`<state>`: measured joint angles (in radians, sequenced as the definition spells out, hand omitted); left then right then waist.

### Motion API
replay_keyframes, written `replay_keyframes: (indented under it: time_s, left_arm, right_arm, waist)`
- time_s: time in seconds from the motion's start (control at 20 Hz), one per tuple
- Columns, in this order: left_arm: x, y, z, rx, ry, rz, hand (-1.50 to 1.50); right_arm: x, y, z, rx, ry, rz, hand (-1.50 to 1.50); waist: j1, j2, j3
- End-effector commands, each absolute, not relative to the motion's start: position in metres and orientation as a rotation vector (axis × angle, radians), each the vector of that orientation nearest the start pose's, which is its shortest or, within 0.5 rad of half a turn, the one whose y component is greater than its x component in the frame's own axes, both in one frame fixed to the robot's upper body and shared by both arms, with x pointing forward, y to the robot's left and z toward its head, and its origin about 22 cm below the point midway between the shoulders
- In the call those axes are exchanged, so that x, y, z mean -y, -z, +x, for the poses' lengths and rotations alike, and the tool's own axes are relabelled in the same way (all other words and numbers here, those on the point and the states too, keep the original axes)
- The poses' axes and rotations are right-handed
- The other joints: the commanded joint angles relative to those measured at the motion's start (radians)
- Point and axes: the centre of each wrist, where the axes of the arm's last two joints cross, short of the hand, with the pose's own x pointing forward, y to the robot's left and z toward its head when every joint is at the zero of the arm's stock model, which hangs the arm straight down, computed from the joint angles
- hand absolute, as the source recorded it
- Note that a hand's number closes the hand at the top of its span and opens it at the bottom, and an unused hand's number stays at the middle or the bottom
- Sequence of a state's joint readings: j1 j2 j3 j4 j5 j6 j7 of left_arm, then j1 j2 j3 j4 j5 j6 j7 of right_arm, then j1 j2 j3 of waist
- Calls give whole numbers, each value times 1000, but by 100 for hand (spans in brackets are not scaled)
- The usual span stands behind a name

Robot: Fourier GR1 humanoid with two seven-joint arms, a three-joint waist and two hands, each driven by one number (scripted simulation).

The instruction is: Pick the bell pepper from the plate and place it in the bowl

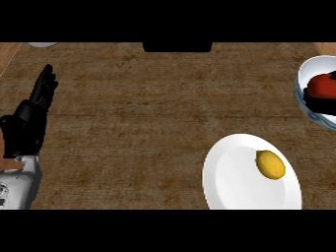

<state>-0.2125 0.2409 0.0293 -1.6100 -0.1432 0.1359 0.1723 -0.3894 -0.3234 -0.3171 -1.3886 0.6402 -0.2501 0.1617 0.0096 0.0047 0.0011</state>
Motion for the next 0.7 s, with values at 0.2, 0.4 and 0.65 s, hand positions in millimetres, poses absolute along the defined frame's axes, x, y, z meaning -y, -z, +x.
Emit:
replay_keyframes:
  time_s: [0.2, 0.4, 0.65]
  left_arm:
    - [-263, -91, 297, 1669, 175, 373, 0]
    - [-254, -77, 288, 1674, 185, 372, 0]
    - [-256, -77, 294, 1675, 175, 346, 0]
  right_arm:
    - [414, -87, 349, 1411, -261, -1382, 150]
    - [455, -80, 348, 1363, -241, -1443, 150]
    - [470, -64, 345, 1324, -136, -1330, 150]
  waist:
    - [14, 5, 0]
    - [31, 12, 2]
    - [45, 20, 4]
